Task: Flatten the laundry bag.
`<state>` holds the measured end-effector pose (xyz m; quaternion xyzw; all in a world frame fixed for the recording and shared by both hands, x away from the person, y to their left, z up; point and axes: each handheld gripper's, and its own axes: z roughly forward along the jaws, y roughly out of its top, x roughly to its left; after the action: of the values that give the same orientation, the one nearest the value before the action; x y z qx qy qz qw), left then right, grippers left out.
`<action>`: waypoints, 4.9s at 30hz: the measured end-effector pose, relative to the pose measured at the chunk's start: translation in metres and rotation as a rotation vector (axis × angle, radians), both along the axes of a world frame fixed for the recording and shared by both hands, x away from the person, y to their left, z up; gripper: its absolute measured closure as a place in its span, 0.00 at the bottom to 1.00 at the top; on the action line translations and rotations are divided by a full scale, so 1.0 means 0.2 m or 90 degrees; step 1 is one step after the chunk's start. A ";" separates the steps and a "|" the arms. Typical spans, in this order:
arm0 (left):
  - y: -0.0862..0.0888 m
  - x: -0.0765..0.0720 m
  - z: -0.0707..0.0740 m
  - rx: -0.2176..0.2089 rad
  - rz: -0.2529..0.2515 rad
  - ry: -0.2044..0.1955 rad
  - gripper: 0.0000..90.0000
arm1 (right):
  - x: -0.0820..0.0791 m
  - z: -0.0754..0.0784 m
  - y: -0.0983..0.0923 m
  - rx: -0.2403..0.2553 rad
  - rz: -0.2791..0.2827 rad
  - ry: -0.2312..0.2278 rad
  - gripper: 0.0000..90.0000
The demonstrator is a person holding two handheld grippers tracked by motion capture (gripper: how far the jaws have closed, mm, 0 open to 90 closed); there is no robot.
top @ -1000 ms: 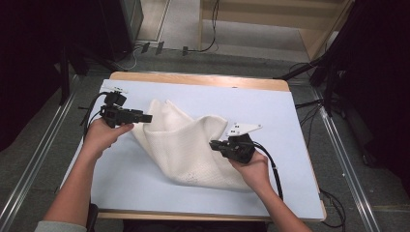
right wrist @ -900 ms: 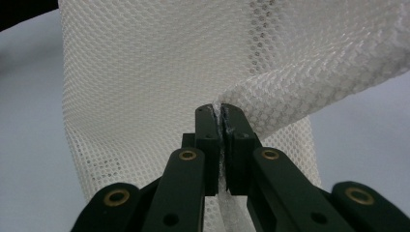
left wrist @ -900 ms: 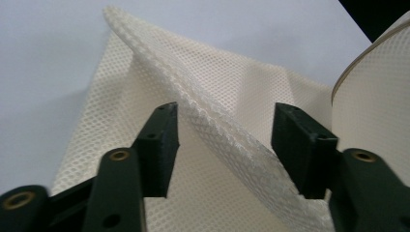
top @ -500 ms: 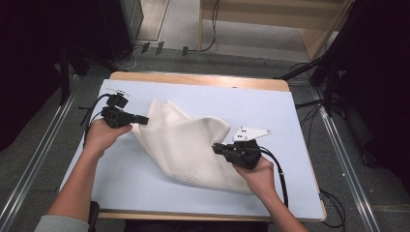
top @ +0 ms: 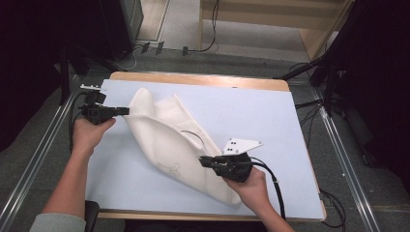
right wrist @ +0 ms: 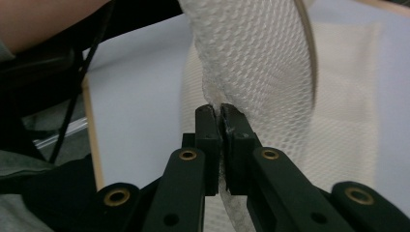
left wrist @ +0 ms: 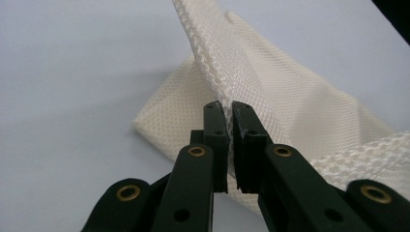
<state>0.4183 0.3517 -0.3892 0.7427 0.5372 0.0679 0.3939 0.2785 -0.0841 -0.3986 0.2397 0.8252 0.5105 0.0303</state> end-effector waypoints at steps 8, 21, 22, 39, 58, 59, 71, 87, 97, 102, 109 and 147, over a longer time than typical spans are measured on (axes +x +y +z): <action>0.09 0.01 -0.12 -0.007 0.016 0.039 0.96 | -0.03 -0.02 0.07 -0.007 0.030 0.007 0.97; 0.21 -0.02 -0.13 -0.010 0.061 0.020 0.95 | 0.00 0.00 -0.05 -0.028 0.015 0.001 0.85; 0.21 -0.03 -0.13 -0.018 0.059 0.016 0.95 | 0.01 -0.01 -0.06 -0.031 0.005 0.001 0.85; 0.20 -0.18 -0.05 -0.036 0.039 -0.027 0.68 | 0.39 -0.16 -0.04 -0.060 -0.080 -0.001 0.79; 0.22 -0.27 -0.04 -0.021 0.048 -0.022 0.57 | 0.71 -0.30 0.08 -0.084 -0.110 0.038 0.60; 0.22 -0.27 -0.04 -0.020 0.047 -0.020 0.57 | 0.72 -0.32 0.09 -0.088 -0.109 0.043 0.58; 0.22 -0.27 -0.05 -0.023 0.047 -0.019 0.57 | 0.73 -0.38 0.19 -0.133 -0.094 0.061 0.88; 0.14 -0.20 -0.06 -0.014 0.023 -0.015 0.56 | 0.77 -0.32 -0.03 -0.125 -0.190 0.073 0.97; 0.07 -0.15 -0.06 -0.014 -0.001 -0.015 0.55 | 0.79 -0.32 -0.25 -0.120 -0.263 0.080 0.97; 0.02 -0.12 -0.06 -0.009 -0.018 -0.013 0.55 | 0.80 -0.32 -0.36 -0.117 -0.304 0.085 0.97; -0.09 -0.09 -0.08 0.002 -0.046 -0.012 0.55 | 0.80 -0.33 -0.52 -0.113 -0.356 0.089 0.97; -0.41 -0.20 -0.32 0.066 -0.077 0.022 0.50 | 0.50 -0.35 -0.71 -0.125 -0.309 0.088 0.65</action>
<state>0.3773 0.2703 -0.4525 0.7940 0.4943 0.0586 0.3490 0.3783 -0.2261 -0.4682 0.4610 0.7892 0.3880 0.1186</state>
